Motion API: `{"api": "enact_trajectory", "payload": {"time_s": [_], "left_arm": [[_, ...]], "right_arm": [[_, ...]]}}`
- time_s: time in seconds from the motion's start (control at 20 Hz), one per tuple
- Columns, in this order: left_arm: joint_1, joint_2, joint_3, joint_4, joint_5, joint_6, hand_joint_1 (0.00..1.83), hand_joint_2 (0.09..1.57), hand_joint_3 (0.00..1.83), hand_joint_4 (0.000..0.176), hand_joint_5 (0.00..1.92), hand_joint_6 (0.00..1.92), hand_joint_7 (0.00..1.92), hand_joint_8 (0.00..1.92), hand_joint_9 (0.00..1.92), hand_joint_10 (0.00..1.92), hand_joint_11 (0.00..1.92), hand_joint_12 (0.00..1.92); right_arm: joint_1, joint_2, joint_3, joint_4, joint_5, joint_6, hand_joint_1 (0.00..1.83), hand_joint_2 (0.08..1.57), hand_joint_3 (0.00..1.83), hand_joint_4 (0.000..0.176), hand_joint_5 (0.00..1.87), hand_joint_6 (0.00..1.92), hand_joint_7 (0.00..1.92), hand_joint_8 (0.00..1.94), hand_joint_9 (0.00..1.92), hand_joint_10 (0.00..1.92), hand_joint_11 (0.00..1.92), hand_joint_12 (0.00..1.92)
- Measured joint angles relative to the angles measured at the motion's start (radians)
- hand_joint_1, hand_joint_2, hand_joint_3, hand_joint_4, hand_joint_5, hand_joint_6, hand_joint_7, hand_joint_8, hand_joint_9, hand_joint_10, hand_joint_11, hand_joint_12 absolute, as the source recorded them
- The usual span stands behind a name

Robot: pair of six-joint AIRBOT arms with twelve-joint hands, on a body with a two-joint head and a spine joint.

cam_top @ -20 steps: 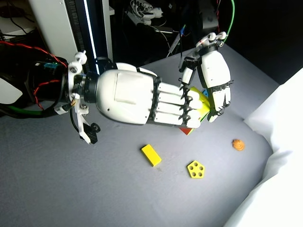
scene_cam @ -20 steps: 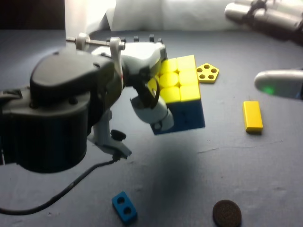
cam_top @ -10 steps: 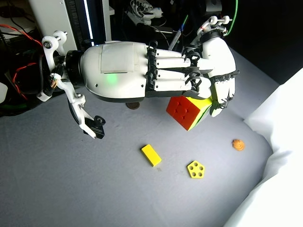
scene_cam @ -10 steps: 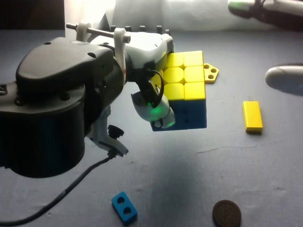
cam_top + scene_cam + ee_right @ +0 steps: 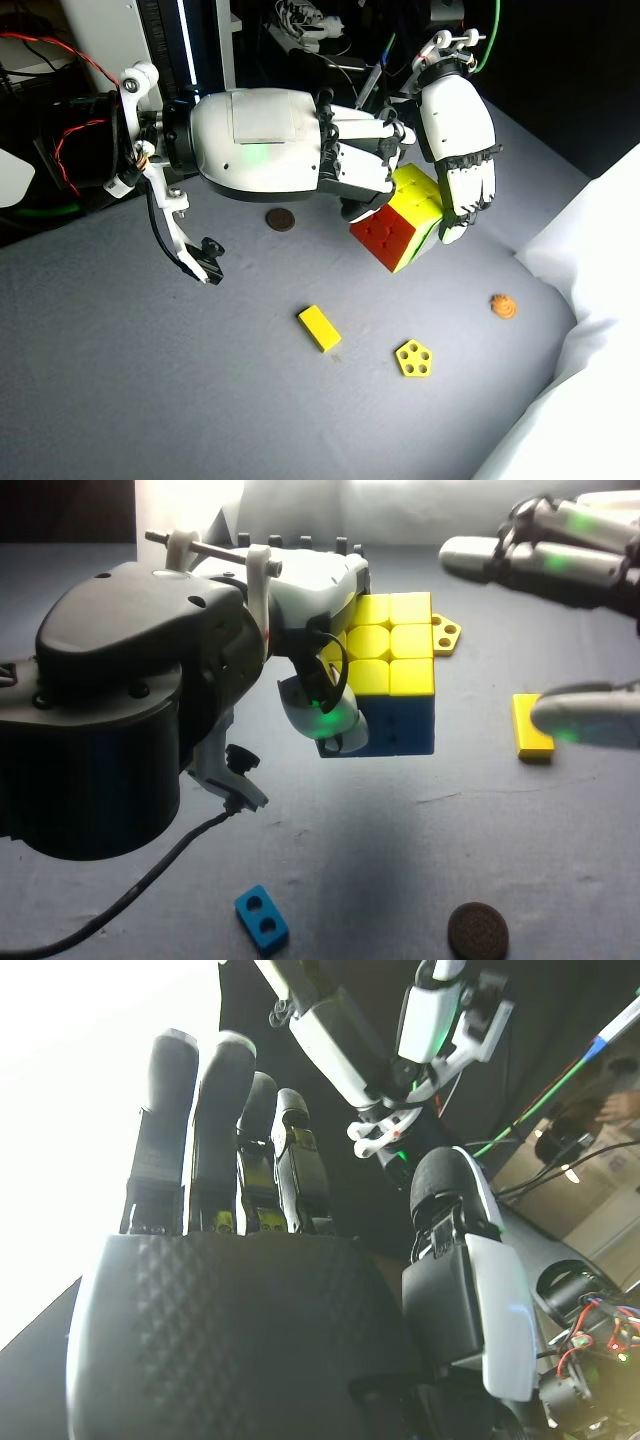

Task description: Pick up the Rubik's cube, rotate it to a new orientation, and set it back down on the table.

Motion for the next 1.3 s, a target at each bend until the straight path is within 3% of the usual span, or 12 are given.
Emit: {"api": "enact_trajectory", "payload": {"time_s": [0.1, 0.25, 0.3, 0.35, 0.4, 0.45, 0.55, 0.75, 1.0, 1.3], "left_arm": [[0.000, 0.000, 0.000, 0.001, 0.001, 0.000, 1.06, 1.38, 0.00, 0.000, 0.43, 1.74, 0.60, 1.64, 0.39, 1.59, 0.26, 1.83], [0.000, 0.000, 0.002, 0.001, 0.001, 0.000, 1.03, 1.40, 0.00, 0.000, 0.41, 1.78, 0.56, 1.70, 0.37, 1.62, 0.26, 1.82], [0.000, 0.000, 0.002, 0.001, 0.001, 0.000, 1.22, 1.33, 0.00, 0.000, 0.22, 1.61, 0.59, 1.63, 0.37, 1.60, 0.26, 1.81], [0.000, 0.000, 0.002, 0.001, 0.000, 0.000, 1.07, 1.39, 0.00, 0.000, 0.37, 1.74, 0.57, 1.69, 0.36, 1.64, 0.26, 1.83], [0.000, 0.000, 0.002, 0.001, 0.000, 0.000, 1.23, 1.32, 0.00, 0.000, 0.23, 1.60, 0.60, 1.61, 0.37, 1.62, 0.26, 1.82], [0.000, 0.000, 0.002, 0.001, 0.001, 0.000, 1.09, 1.37, 0.01, 0.000, 0.39, 1.71, 0.59, 1.66, 0.37, 1.64, 0.28, 1.82], [0.000, 0.000, 0.002, 0.001, -0.002, 0.000, 1.05, 1.38, 0.00, 0.000, 0.45, 1.71, 0.59, 1.68, 0.36, 1.68, 0.28, 1.85], [-0.004, 0.000, 0.002, 0.002, 0.000, 0.000, 1.02, 1.41, 0.00, 0.000, 0.40, 1.82, 0.55, 1.69, 0.34, 1.65, 0.25, 1.84], [-0.008, 0.000, 0.002, 0.002, 0.001, 0.004, 1.06, 1.38, 0.00, 0.000, 0.42, 1.80, 0.61, 1.59, 0.43, 1.52, 0.29, 1.79], [-0.009, 0.000, 0.011, 0.002, 0.002, 0.016, 1.06, 1.39, 0.00, 0.000, 0.41, 1.79, 0.61, 1.61, 0.43, 1.53, 0.28, 1.81]], "right_arm": [[0.000, 0.000, -0.006, -0.012, -0.015, 0.000, 0.10, 1.27, 0.00, 0.000, 0.10, 0.00, 0.52, 1.54, 0.50, 1.92, 0.42, 1.92], [0.000, 0.000, -0.019, -0.059, -0.079, -0.001, 0.07, 1.27, 0.00, 0.000, 0.08, 0.01, 0.39, 1.55, 0.43, 1.92, 0.45, 1.92], [0.000, 0.000, -0.021, -0.074, -0.105, -0.001, 0.08, 1.27, 0.00, 0.000, 0.10, 0.01, 0.39, 1.54, 0.44, 1.92, 0.49, 1.92], [0.000, -0.005, -0.023, -0.077, -0.126, -0.001, 0.07, 1.27, 0.00, 0.000, 0.08, 0.01, 0.39, 1.53, 0.43, 1.92, 0.50, 1.92], [0.000, -0.008, -0.024, -0.073, -0.136, -0.001, 0.07, 1.27, 0.00, 0.000, 0.08, 0.00, 0.38, 1.53, 0.42, 1.90, 0.51, 1.92], [0.001, -0.011, -0.024, -0.069, -0.154, -0.001, 0.05, 1.28, 0.00, 0.000, 0.08, 0.00, 0.37, 1.53, 0.42, 1.89, 0.52, 1.92], [0.014, -0.019, -0.024, -0.064, -0.192, -0.002, 0.03, 1.28, 0.00, 0.000, 0.06, 0.00, 0.41, 1.53, 0.48, 1.91, 0.57, 1.92], [0.027, -0.041, -0.024, -0.030, -0.245, -0.001, 0.03, 1.28, 0.00, 0.000, 0.03, 0.00, 0.46, 1.52, 0.52, 1.88, 0.60, 1.92], [0.056, -0.060, -0.024, -0.001, -0.291, -0.001, 0.01, 1.29, 0.00, 0.000, 0.02, 0.00, 0.49, 1.48, 0.54, 1.84, 0.58, 1.92], [0.061, -0.074, -0.026, 0.024, -0.365, -0.027, 0.01, 1.28, 0.00, 0.000, 0.02, 0.00, 0.54, 1.46, 0.58, 1.83, 0.60, 1.92]]}}
